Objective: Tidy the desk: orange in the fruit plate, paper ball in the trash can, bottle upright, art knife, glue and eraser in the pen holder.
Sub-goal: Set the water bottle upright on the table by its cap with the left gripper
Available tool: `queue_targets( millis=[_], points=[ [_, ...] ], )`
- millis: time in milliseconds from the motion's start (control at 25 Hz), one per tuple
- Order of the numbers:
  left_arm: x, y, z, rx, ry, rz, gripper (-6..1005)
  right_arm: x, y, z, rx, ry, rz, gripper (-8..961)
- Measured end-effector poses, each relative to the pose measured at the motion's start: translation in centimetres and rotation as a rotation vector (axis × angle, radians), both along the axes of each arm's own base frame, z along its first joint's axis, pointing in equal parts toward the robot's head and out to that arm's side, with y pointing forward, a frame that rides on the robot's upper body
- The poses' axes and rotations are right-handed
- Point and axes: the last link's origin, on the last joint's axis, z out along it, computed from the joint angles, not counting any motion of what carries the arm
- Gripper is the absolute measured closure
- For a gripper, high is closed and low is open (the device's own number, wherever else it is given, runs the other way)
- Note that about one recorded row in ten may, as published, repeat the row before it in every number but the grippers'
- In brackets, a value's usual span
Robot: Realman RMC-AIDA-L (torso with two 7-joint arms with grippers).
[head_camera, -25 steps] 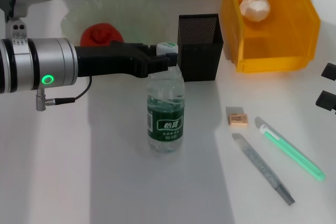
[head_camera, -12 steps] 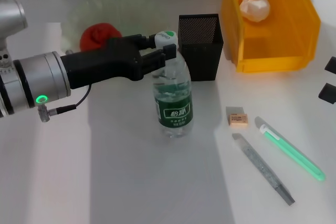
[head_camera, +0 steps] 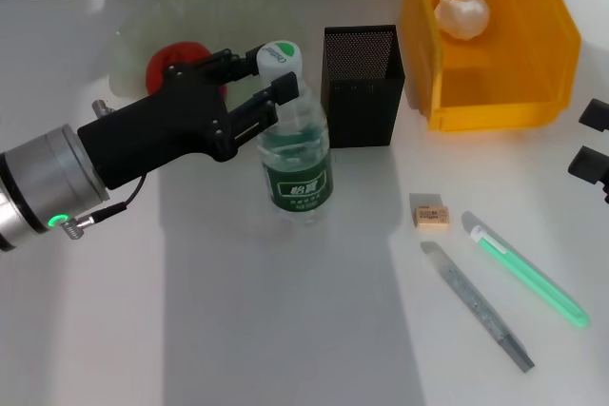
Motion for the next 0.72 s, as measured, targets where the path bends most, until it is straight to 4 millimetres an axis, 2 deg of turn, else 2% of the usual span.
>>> queue_targets(
  millis=[320, 720],
  points=[
    [-2.4, -0.5, 1.0, 0.128, 0.020, -0.002, 565, 0.0, 0.1, -0.2, 0.003, 0.000, -0.005, 104],
    [-4.1, -1.1, 1.0, 0.220, 0.065, 0.005, 562, -0.1, 0.1, -0.3, 0.012, 0.009, -0.005, 104]
  ],
)
